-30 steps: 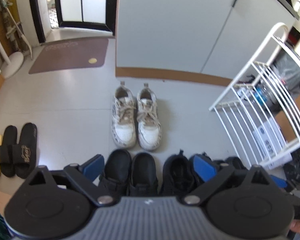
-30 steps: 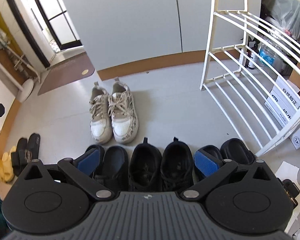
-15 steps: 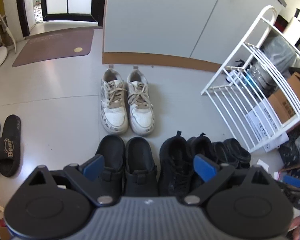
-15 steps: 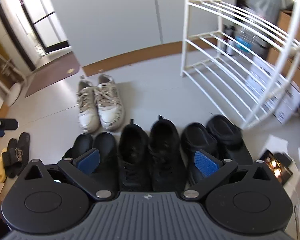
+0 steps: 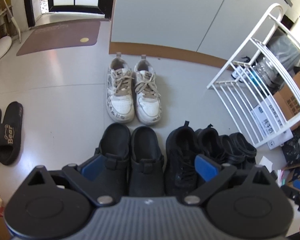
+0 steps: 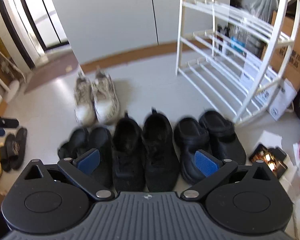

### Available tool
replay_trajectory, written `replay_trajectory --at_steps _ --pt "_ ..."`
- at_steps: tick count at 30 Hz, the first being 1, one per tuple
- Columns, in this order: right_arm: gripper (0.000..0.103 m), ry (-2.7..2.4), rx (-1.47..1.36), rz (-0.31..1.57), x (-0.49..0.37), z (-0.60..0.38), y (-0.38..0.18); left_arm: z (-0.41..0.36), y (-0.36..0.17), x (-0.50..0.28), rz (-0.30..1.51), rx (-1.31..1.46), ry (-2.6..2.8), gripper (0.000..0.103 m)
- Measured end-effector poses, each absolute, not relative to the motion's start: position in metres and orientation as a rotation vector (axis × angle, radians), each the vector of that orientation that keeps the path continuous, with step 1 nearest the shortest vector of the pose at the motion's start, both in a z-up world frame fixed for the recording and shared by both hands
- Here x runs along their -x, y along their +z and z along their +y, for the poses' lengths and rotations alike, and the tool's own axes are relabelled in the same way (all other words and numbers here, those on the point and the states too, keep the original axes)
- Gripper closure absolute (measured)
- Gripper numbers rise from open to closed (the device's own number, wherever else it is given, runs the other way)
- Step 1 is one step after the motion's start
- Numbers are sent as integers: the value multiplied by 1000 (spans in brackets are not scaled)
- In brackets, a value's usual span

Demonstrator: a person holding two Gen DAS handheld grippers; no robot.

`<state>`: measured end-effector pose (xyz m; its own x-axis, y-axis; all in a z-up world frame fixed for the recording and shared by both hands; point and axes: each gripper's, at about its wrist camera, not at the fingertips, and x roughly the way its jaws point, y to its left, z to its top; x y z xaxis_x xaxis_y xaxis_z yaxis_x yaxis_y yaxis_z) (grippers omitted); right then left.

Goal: Organize scattered shoes

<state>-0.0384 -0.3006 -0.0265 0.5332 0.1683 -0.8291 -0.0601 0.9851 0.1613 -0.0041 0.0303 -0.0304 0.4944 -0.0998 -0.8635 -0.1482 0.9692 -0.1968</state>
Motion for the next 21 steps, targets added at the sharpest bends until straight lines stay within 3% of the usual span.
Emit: replay_trajectory --at_steps 21 --pt "0 115 -19 1080 5 -260 -57 -36 -100 -31 1228 88 -119 1"
